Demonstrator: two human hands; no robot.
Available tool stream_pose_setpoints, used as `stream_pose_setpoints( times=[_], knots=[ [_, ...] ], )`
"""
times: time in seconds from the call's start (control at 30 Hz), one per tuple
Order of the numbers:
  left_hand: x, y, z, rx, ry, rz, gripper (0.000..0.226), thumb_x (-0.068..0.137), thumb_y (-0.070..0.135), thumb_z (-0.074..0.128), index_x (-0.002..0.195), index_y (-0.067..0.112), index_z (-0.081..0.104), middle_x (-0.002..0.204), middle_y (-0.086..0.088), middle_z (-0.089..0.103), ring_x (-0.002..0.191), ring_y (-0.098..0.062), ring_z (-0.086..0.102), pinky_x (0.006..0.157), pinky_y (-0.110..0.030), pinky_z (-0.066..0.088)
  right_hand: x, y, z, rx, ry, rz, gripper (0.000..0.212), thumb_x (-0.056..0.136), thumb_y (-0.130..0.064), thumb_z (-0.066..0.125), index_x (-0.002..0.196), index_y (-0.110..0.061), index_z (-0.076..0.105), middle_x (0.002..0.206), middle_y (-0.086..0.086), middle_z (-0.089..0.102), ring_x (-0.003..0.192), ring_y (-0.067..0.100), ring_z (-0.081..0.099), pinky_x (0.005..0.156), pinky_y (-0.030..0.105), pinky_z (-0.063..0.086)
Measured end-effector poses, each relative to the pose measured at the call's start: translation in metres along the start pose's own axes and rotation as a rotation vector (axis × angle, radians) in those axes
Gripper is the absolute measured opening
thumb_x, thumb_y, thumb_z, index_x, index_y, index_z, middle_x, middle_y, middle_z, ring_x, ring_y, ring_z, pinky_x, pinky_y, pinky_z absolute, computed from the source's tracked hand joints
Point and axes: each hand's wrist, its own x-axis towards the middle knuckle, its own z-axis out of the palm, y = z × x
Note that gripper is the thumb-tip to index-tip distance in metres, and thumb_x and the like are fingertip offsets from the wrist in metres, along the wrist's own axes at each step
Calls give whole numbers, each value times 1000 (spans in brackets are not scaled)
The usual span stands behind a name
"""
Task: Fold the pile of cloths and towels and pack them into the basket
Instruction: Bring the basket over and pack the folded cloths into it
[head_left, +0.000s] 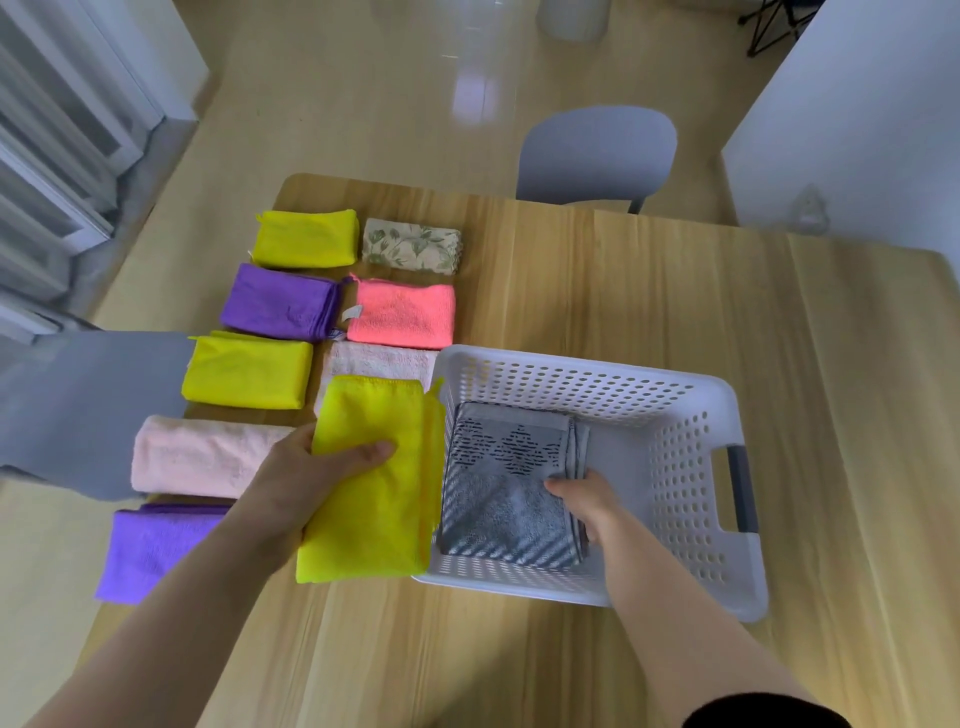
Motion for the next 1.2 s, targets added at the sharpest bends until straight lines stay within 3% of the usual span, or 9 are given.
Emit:
stream_pose_setpoints(
  times=[0.17, 0.3, 0.4, 0.53, 0.67, 0.77, 0.9, 1.03, 1.2],
  knots=[
    [-2, 3, 2, 10, 2, -5, 107, 12, 55, 89, 111, 22, 65, 97, 1, 74, 89, -25, 70, 76, -43, 56, -4, -3, 3, -47, -17, 9, 44, 93, -17, 57, 131, 0, 42, 126, 20, 55, 117, 32, 54, 99, 40, 43],
    [-5, 8, 4, 13, 9, 7, 105, 14, 55, 90, 110, 22, 65, 98, 1, 74, 91, -26, 69, 82, -47, 54, -12, -6, -2, -80, 127, -24, 64, 90, -24, 63, 139, 2, 31, 136, 19, 47, 119, 31, 50, 89, 34, 43],
    [-9, 14, 10, 5, -7, 10, 87, 30, 42, 90, 110, 19, 65, 95, 0, 75, 88, -25, 70, 79, -44, 55, -29, -14, -15, -86, 181, -134, 70, 92, -26, 62, 145, -3, 22, 143, 16, 40, 122, 30, 49, 82, 31, 42],
    [-15, 24, 33, 23, -74, 12, 71, 36, 31, 92, 101, 16, 68, 90, -6, 75, 81, -26, 71, 70, -38, 55, -59, -16, -44, -27, 172, -266, 55, 92, -28, 58, 141, -14, 36, 131, 5, 53, 100, 18, 58, 68, 23, 43],
    [-22, 35, 71, 35, -209, -1, 66, 42, 27, 90, 102, 11, 69, 90, -10, 75, 81, -28, 72, 74, -41, 56, -83, -3, -76, 123, 243, -311, 38, 89, -21, 61, 125, -15, 54, 111, 6, 65, 99, 23, 63, 91, 41, 51],
    [-24, 41, 103, -60, -357, -88, 48, 60, 19, 76, 106, 8, 67, 98, -13, 73, 89, -29, 70, 75, -41, 57, -102, 7, -100, 248, 266, -357, 24, 89, -19, 60, 113, -18, 58, 91, 2, 69, 83, 16, 66, 85, 37, 54],
    [-13, 29, 150, -115, -457, -202, 44, 64, 17, 72, 107, 10, 66, 102, -12, 73, 88, -26, 71, 70, -41, 59, -118, 23, -131, 419, 375, -434, 15, 91, -10, 58, 104, -13, 64, 83, 5, 72, 73, 16, 65, 78, 35, 55],
    [7, -2, 191, -78, -494, -368, 59, 65, 15, 72, 122, 7, 57, 112, -15, 68, 100, -30, 65, 87, -48, 49, -115, 44, -152, 485, 462, -413, 12, 92, -7, 56, 96, -16, 63, 84, 7, 72, 75, 16, 67, 77, 33, 55],
    [32, -31, 228, -63, -511, -475, 38, 87, 10, 62, 122, 11, 49, 113, -15, 63, 101, -34, 60, 90, -53, 45, -99, 66, -165, 500, 457, -331, 15, 92, -5, 55, 104, -10, 62, 87, 8, 71, 75, 16, 66, 73, 28, 55]
  ],
)
